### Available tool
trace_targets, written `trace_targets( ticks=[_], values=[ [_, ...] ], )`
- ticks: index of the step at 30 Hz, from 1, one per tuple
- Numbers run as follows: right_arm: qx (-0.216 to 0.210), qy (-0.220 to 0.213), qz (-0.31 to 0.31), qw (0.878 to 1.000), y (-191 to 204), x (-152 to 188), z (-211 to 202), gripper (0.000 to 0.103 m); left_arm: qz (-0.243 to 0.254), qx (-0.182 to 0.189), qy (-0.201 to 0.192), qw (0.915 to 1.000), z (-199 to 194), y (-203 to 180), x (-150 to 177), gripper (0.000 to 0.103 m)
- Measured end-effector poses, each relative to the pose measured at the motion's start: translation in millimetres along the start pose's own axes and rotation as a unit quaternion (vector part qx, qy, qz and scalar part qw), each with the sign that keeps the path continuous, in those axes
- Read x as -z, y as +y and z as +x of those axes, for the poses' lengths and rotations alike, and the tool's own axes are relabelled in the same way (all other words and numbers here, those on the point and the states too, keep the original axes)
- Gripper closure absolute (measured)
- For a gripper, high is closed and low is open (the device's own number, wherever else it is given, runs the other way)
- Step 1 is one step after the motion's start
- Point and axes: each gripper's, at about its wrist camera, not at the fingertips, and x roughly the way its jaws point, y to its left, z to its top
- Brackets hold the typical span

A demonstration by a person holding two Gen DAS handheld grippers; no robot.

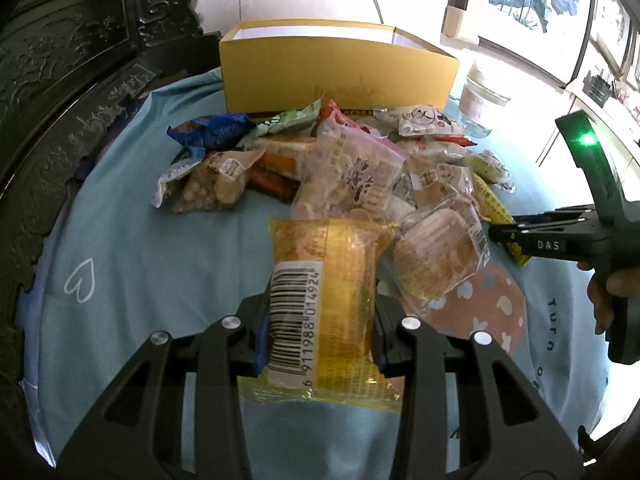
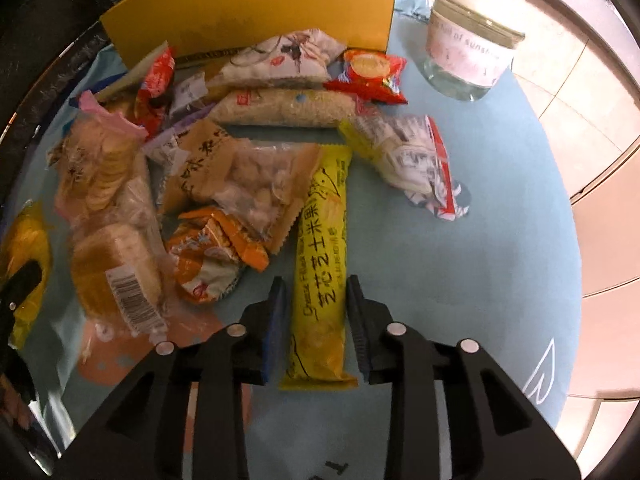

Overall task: Organize snacks
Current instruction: 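Lift both packets over the yellow box and release them inside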

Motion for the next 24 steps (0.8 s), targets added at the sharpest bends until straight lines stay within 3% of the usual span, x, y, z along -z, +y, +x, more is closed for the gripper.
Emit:
trace_targets(
  ticks=[1, 14, 24],
  values=[
    [0.003, -0.002, -0.01, 1.0, 3, 0, -1, 0.081, 0.001, 0.001, -0.001, 1.0, 0, -1, 0, 0.065],
    [-0.059, -0.066, 0.023, 0.996, -6, 15, -71, 0.082, -0.032, 0.016, -0.058, 0.9977, -41, 10, -32, 0.065],
    [-0.102, -0.177, 0.007, 0.979, 3, -46, -166, 0.082, -0.034, -0.003, -0.106, 0.9938, -80, -2, -113, 0.065]
  ],
)
